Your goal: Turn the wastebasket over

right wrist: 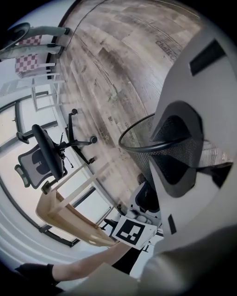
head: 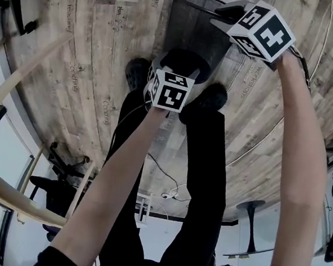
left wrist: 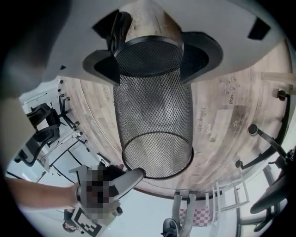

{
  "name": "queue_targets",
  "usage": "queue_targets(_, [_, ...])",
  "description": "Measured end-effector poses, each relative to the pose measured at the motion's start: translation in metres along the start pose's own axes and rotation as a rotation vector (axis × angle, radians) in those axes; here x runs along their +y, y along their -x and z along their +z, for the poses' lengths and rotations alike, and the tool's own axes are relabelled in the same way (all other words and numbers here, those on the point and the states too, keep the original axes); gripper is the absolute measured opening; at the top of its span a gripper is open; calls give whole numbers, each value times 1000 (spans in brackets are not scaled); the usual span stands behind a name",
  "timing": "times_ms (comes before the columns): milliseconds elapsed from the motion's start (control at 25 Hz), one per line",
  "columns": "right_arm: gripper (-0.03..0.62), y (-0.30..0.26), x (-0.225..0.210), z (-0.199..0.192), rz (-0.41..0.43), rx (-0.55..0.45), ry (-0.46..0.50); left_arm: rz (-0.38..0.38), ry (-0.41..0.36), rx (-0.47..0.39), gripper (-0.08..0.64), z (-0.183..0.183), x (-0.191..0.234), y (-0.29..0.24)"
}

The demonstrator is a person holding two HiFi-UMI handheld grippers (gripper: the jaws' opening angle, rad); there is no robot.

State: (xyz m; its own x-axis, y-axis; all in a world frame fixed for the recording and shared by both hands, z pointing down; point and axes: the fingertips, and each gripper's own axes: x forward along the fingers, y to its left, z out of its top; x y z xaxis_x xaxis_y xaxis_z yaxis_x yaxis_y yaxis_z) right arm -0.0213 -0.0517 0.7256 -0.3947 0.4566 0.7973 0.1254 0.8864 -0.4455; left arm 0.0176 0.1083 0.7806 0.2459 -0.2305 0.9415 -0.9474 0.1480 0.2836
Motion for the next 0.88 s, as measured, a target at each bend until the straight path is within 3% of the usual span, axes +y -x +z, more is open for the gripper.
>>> queue_targets(280, [61, 13, 43, -3, 83, -11, -38, -17, 7, 58, 416, -31, 8, 14])
queue_targets(480, [57, 20, 67, -4, 143, -41, -76, -53, -91, 69, 400, -35, 6, 19])
queue_targets(680, [55, 31, 74, -1, 109, -45, -44, -114, -76, -5, 400, -13, -6, 21])
queue_targets(880, [55, 50, 66, 13, -6, -43, 38, -135, -135, -40, 400, 11, -14, 34])
